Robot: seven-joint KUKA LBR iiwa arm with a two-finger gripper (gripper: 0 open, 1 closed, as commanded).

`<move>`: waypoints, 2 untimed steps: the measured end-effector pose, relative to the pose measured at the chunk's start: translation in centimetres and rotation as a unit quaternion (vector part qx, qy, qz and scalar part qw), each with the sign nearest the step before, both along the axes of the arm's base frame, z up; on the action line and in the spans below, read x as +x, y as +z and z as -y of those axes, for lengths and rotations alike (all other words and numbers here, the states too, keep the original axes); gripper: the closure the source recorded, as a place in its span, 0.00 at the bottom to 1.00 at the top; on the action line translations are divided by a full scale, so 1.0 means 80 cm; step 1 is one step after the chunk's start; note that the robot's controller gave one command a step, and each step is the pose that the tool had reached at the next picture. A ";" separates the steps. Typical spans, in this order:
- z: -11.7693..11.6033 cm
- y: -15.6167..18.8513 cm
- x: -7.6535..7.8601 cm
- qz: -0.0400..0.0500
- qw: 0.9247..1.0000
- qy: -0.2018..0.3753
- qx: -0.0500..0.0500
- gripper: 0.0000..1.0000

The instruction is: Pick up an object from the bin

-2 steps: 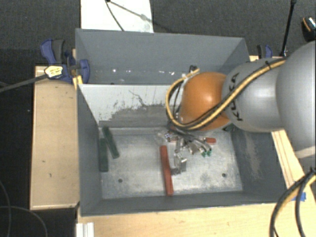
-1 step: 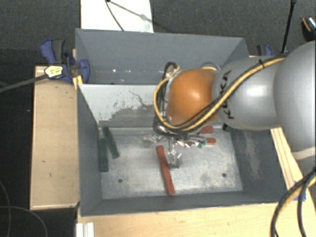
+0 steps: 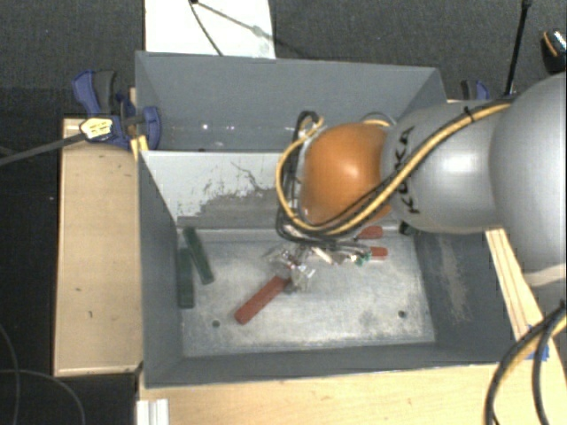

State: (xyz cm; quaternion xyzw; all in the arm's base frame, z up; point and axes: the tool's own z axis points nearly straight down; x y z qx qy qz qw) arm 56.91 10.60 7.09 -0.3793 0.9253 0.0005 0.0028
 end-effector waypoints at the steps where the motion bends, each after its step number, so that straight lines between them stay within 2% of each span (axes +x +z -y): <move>1: -0.009 0.141 -0.005 0.003 1.000 0.002 0.000 1.00; 2: -0.007 0.342 0.004 0.004 1.000 0.010 0.000 1.00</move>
Offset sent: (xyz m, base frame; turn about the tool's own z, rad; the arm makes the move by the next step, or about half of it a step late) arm -0.0062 0.0060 0.1071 -0.0126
